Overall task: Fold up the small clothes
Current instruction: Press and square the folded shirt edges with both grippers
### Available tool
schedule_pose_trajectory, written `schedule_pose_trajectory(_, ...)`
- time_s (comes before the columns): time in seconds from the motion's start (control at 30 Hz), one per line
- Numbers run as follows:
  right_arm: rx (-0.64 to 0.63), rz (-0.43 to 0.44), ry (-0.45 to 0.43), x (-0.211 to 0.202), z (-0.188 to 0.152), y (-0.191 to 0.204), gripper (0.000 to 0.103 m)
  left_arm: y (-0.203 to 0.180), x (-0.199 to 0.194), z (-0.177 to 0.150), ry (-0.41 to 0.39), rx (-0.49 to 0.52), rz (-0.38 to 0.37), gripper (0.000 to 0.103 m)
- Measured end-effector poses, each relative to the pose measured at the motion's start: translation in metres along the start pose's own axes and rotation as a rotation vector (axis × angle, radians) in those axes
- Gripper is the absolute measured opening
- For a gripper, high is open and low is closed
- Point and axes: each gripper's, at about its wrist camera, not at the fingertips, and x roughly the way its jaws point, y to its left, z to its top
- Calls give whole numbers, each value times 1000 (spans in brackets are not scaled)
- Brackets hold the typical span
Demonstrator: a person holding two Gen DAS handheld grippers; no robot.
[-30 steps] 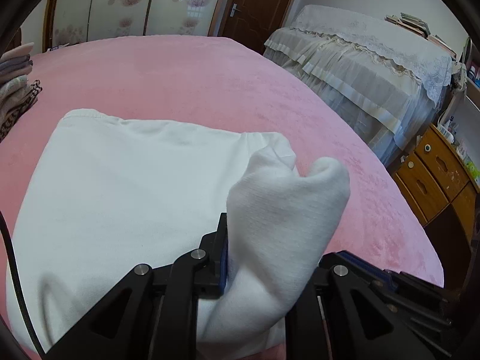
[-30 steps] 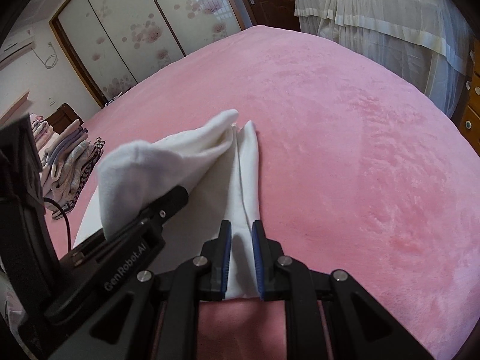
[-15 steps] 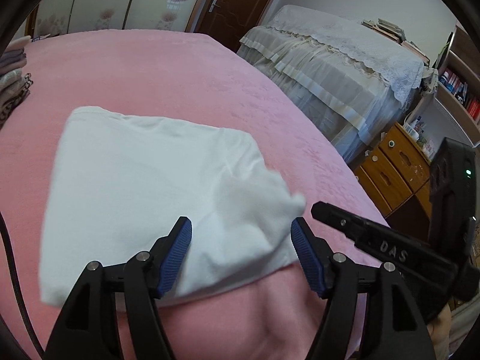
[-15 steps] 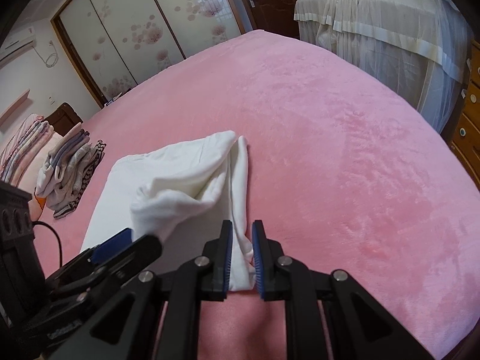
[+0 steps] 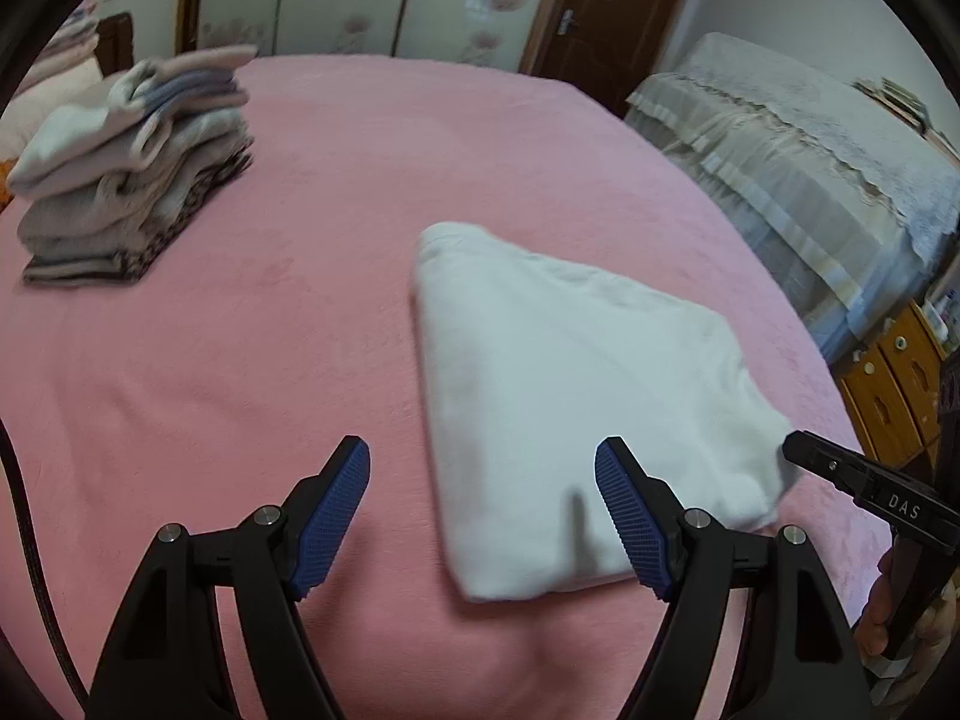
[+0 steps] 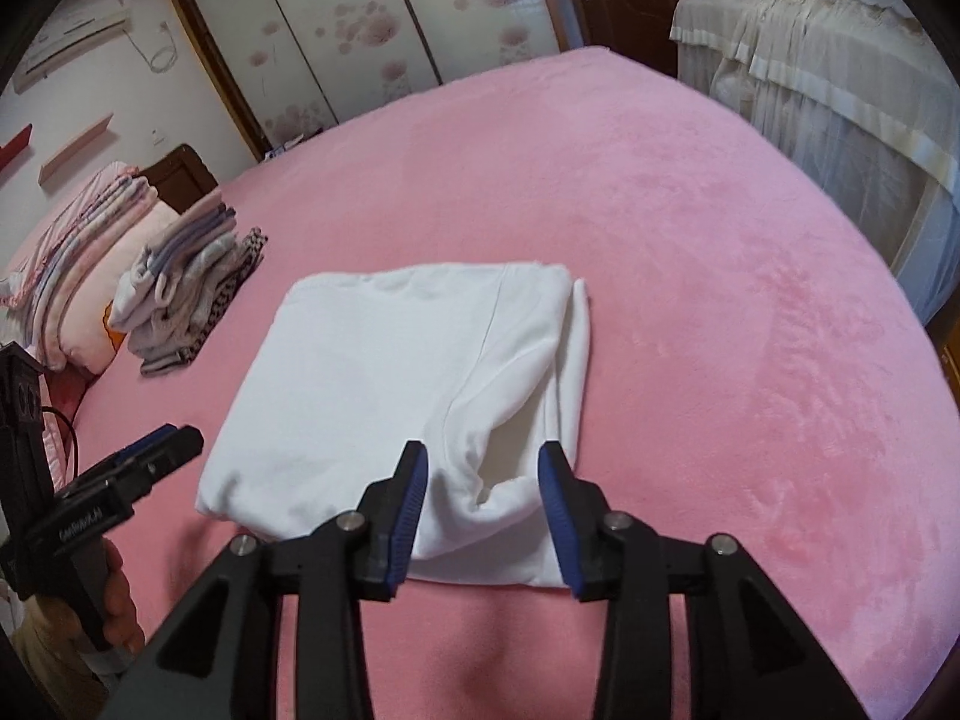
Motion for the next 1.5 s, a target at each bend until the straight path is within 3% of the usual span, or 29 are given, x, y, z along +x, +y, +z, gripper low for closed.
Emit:
schedule_pose_trajectory(0.13, -23, 0, 15, 14, -5, 2, 38, 12, 21, -10, 61, -35, 2, 77)
schedule_pose_trajectory(0.2, -17, 8, 26, 18, -8, 0, 22, 13, 24, -14, 63, -35, 8, 82)
schedule_pose_trajectory(0.23, -12, 16, 44, 20, -9, -1, 9, 13, 24, -15, 62, -35, 12, 83)
schedule_pose_trajectory(0.33, -17, -24, 35, 13, -15, 1, 9, 14, 25, -16, 74, -25, 3, 84)
schedule_pose_trajectory(0.47, -58, -92, 28, 1, -23, 11, 8, 12, 23, -19, 79, -4, -3, 87)
schedule_pose_trajectory(0.6, -79, -169, 51, 21, -31, 11, 8, 6, 29, -28, 87, 58, 31, 89)
schedule_pose_trajectory(0.83, -84, -202, 29, 39, -39, 6, 9, 3, 35, -43, 42, 145, 67, 91)
schedule_pose_trajectory(1.1, -83, -189, 44, 35, -35, 4, 10, 23, 30, -36, 72, 3, -42, 91)
schedule_pose_trajectory(1.27, -64, -151, 44, 17, -28, 4, 18, 40, 14, -19, 71, -104, -89, 91)
schedule_pose_trajectory(1.43, -48, -123, 10, 0, -14, 6, 34, 36, 3, 7, 49, -66, -93, 91)
schedule_pose_trajectory(1.5, -55, -123, -7, -3, -6, 9, 34, 29, 2, 17, 32, -24, -83, 91)
